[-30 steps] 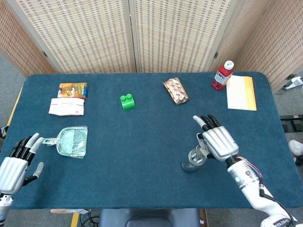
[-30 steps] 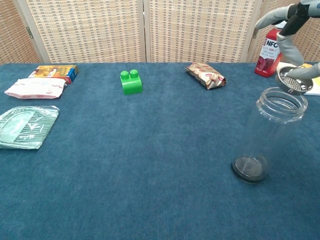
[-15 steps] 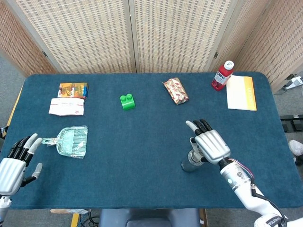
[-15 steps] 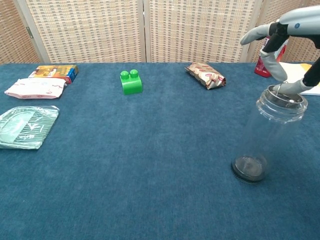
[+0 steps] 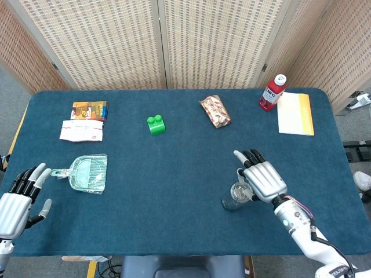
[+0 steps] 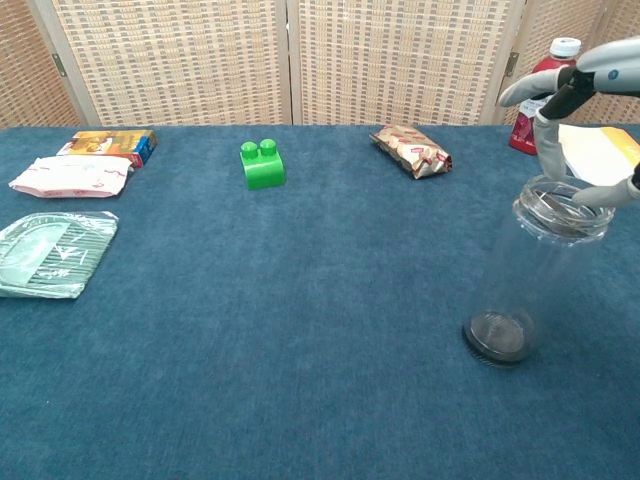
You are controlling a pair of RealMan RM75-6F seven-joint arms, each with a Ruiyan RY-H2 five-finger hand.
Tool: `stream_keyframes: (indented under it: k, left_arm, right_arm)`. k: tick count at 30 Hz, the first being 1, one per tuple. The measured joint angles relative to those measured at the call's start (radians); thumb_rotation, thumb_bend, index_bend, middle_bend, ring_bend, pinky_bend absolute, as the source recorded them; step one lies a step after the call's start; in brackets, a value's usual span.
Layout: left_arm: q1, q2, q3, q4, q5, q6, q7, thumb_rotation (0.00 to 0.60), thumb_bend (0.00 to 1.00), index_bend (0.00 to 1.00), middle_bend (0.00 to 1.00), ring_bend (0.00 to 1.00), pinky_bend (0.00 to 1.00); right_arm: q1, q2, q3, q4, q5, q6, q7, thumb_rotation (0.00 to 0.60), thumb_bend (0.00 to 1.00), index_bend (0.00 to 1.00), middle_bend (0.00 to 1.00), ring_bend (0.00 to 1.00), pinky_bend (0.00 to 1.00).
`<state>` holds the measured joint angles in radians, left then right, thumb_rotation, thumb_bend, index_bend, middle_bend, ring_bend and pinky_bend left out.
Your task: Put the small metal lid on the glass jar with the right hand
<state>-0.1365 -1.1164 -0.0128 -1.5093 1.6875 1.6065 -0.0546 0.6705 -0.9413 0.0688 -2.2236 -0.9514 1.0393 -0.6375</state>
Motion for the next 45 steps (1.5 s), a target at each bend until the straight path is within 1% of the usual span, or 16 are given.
stream_keyframes:
  k: [4,10,13,18,22,27,31,35,39,45]
  left_arm:
    - [0.000,0.002,0.000,0.001,0.000,0.000,-0.004,0.600,0.42,0.00,0.00,0.00,0.07]
    - [0.000,0.001,-0.001,0.002,-0.002,-0.002,-0.002,0.600,0.42,0.00,0.00,0.00,0.07]
    - [-0.001,-0.002,-0.002,0.003,-0.004,-0.005,0.002,0.600,0.42,0.00,0.00,0.00,0.07]
    - [-0.003,-0.006,-0.003,0.003,-0.007,-0.010,0.011,0.600,0.42,0.00,0.00,0.00,0.07]
    - [-0.004,-0.008,-0.004,0.004,-0.007,-0.011,0.015,0.600,0.42,0.00,0.00,0.00,0.07]
    - [-0.005,-0.009,-0.004,0.005,-0.009,-0.015,0.018,0.600,0.42,0.00,0.00,0.00,0.07]
    - [-0.005,-0.010,-0.005,0.006,-0.010,-0.016,0.021,0.600,0.42,0.00,0.00,0.00,0.07]
    - [-0.007,-0.012,-0.005,0.006,-0.012,-0.020,0.024,0.600,0.42,0.00,0.00,0.00,0.07]
    - [-0.008,-0.014,-0.004,0.006,-0.012,-0.024,0.028,0.600,0.42,0.00,0.00,0.00,0.07]
    - [-0.008,-0.015,-0.004,0.006,-0.014,-0.024,0.027,0.600,0.42,0.00,0.00,0.00,0.07]
  right_arm:
    - [0.012,0.007,0.003,-0.013,0.016,0.001,0.001,0.600,0.30,0.36,0.00,0.00,0.00]
    - [0.007,0.040,0.012,-0.038,-0.003,0.003,0.054,0.600,0.30,0.35,0.00,0.00,0.00]
    - [-0.004,0.070,0.014,-0.052,-0.035,-0.003,0.102,0.600,0.30,0.34,0.00,0.00,0.00]
    - [-0.032,0.113,0.009,-0.067,-0.119,-0.012,0.170,0.600,0.30,0.34,0.00,0.00,0.00]
    - [-0.055,0.141,-0.006,-0.078,-0.181,-0.026,0.203,0.600,0.30,0.34,0.00,0.00,0.00]
    - [-0.093,0.165,-0.047,-0.092,-0.253,-0.031,0.198,0.600,0.30,0.34,0.00,0.00,0.00]
    - [-0.122,0.176,-0.069,-0.101,-0.302,-0.021,0.192,0.600,0.30,0.34,0.00,0.00,0.00]
    - [-0.154,0.190,-0.084,-0.104,-0.362,-0.006,0.211,0.600,0.30,0.34,0.00,0.00,0.00]
    - [-0.176,0.198,-0.094,-0.091,-0.391,-0.003,0.239,0.600,0.30,0.34,0.00,0.00,0.00]
    - [-0.187,0.194,-0.097,-0.063,-0.401,-0.017,0.263,0.600,0.30,0.34,0.00,0.00,0.00]
